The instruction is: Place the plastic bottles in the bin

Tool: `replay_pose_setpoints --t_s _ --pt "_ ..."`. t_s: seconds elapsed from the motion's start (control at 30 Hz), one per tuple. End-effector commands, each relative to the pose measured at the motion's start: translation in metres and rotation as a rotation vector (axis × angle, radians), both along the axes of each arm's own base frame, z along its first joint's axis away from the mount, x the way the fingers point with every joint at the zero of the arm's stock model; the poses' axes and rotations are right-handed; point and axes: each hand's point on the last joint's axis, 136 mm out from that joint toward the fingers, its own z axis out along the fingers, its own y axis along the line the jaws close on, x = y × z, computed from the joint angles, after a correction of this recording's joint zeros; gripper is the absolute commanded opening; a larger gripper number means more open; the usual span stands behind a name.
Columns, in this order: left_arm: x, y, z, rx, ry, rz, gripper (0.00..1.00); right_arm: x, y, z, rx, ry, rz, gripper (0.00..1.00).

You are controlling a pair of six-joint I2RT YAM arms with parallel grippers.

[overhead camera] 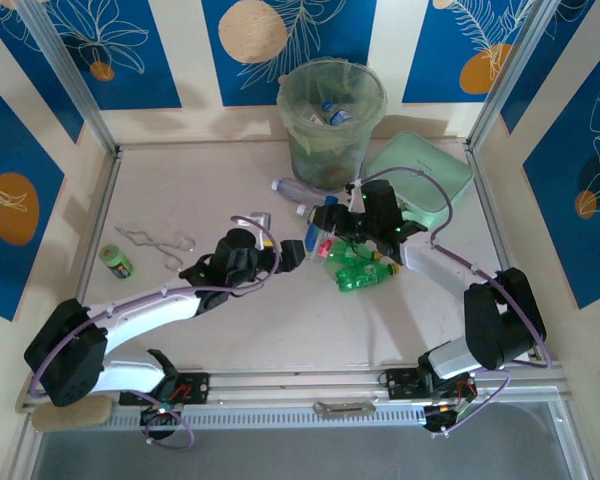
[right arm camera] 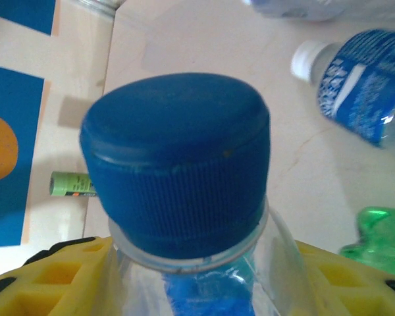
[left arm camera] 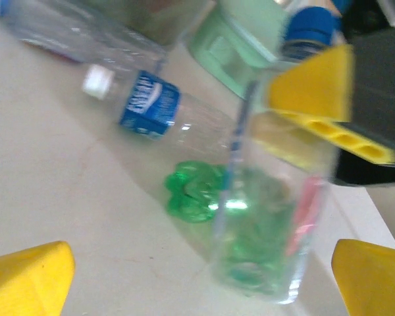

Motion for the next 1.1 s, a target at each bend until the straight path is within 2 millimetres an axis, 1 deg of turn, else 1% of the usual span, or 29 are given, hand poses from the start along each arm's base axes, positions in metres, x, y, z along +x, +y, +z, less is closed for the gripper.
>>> replay_pose_setpoints --t_s 0.0,0.13,0.23,0.33,0.4,0.5,0.57,0.67,0.77,0.83,0.9,1.0,1.07 --pt "0.009 0.036 -0.025 0.042 0.090 0.159 1.00 0.009 -0.015 0.044 -0.004 -0.128 -0.021 0.52" --pt "0.011 0.053 -0.040 0.046 0.125 0.220 1.00 0.018 -0.031 0.083 -0.022 -0.243 -0.046 0.52" --pt "0.012 0.059 -0.045 0.047 0.125 0.238 1.00 0.026 -0.043 0.113 -0.034 -0.326 -0.066 0.52" --pt "0.013 0.064 -0.048 0.058 0.125 0.253 1.00 0.041 -0.057 0.148 -0.048 -0.424 -0.095 0.52" --pt "0.013 0.064 -0.050 0.064 0.125 0.250 1.00 0.055 -0.065 0.173 -0.060 -0.485 -0.121 0.52" --pt "0.013 0.061 -0.050 0.079 0.120 0.221 1.00 0.084 -0.074 0.208 -0.083 -0.573 -0.155 0.53" --pt "0.013 0.060 -0.050 0.094 0.116 0.202 1.00 0.107 -0.076 0.227 -0.102 -0.630 -0.178 0.53" --pt "0.011 0.060 -0.051 0.113 0.122 0.185 1.00 0.142 -0.079 0.247 -0.112 -0.674 -0.214 0.54" --pt "0.007 0.061 -0.055 0.124 0.138 0.176 1.00 0.175 -0.081 0.258 -0.115 -0.701 -0.254 0.54" --pt "0.003 0.065 -0.060 0.130 0.150 0.180 1.00 0.196 -0.082 0.260 -0.116 -0.697 -0.282 0.54" --pt "0.000 0.070 -0.062 0.132 0.156 0.191 1.00 0.214 -0.081 0.258 -0.107 -0.682 -0.288 0.54" --pt "-0.004 0.077 -0.064 0.132 0.157 0.212 1.00 0.238 -0.073 0.247 -0.093 -0.651 -0.275 0.54" --pt "-0.006 0.083 -0.063 0.136 0.150 0.222 1.00 0.254 -0.069 0.234 -0.088 -0.606 -0.273 0.54"
